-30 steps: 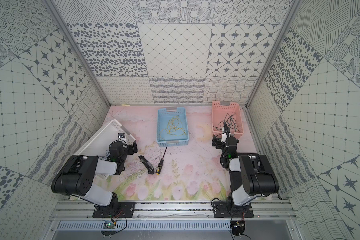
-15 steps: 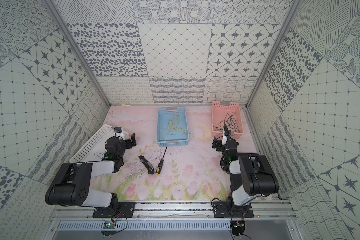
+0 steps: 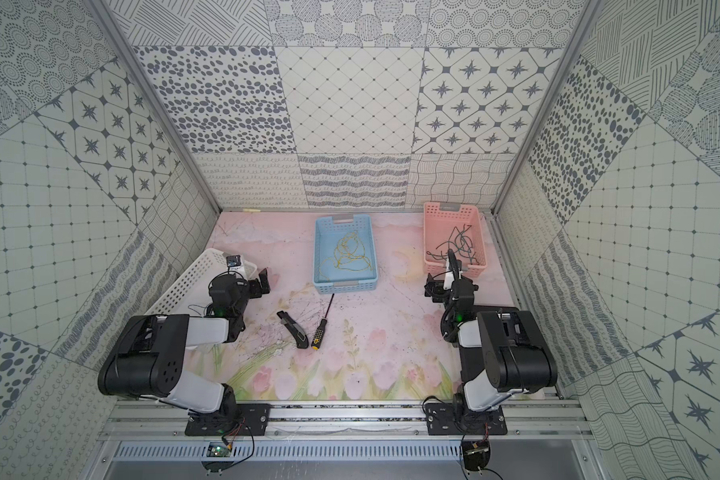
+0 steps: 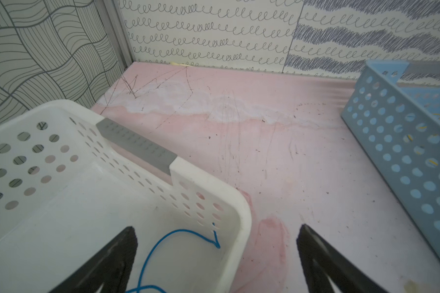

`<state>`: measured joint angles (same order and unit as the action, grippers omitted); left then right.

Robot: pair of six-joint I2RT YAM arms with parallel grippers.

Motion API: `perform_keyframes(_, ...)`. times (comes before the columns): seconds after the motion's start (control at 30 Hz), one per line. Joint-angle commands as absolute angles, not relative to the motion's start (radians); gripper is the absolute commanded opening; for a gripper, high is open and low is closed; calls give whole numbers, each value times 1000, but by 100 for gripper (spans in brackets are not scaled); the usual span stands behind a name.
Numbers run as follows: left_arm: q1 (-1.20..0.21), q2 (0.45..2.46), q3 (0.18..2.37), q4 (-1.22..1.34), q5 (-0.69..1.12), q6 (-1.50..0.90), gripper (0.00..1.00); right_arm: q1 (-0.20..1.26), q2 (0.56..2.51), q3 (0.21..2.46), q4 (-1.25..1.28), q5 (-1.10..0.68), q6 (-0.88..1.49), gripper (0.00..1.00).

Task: Untangle and sort cables by color
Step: Reset both arms

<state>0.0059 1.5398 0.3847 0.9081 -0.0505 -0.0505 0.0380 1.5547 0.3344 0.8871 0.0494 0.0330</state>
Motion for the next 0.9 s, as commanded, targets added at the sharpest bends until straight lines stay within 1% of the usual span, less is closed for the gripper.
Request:
perform_keyframes(0.0, 16, 1580, 365, 955, 34, -86, 100, 38, 1544, 348, 940, 43, 29, 99)
perform_keyframes(0.2, 17, 1582, 359, 969, 63, -71, 100, 37, 1543, 344, 945, 51, 33, 99)
perform_keyframes(0.3, 17, 1581, 375, 936, 73, -66, 100, 37, 1540, 335, 957, 51, 32, 99)
perform_keyframes(0.37, 14, 1577, 394, 892, 67, -68, 100, 38, 1536, 303, 1014, 53, 33, 99)
perform_keyframes(0.4, 14, 1583, 390, 911, 67, -65, 100, 37, 1538, 274, 1060, 65, 37, 99)
perform_keyframes(0.5, 14, 1581, 390, 907, 68, -65, 100, 37, 1548, 215, 1184, 141, 69, 99)
perform_keyframes(0.57, 14, 1579, 390, 901, 68, -65, 100, 37, 1555, 203, 1216, 168, 81, 99)
perform_keyframes(0.77, 14, 1581, 391, 904, 69, -64, 100, 37, 1550, 215, 1188, 146, 72, 99)
perform_keyframes(0.87, 15, 1580, 391, 904, 69, -64, 100, 37, 1546, 233, 1147, 183, 86, 99)
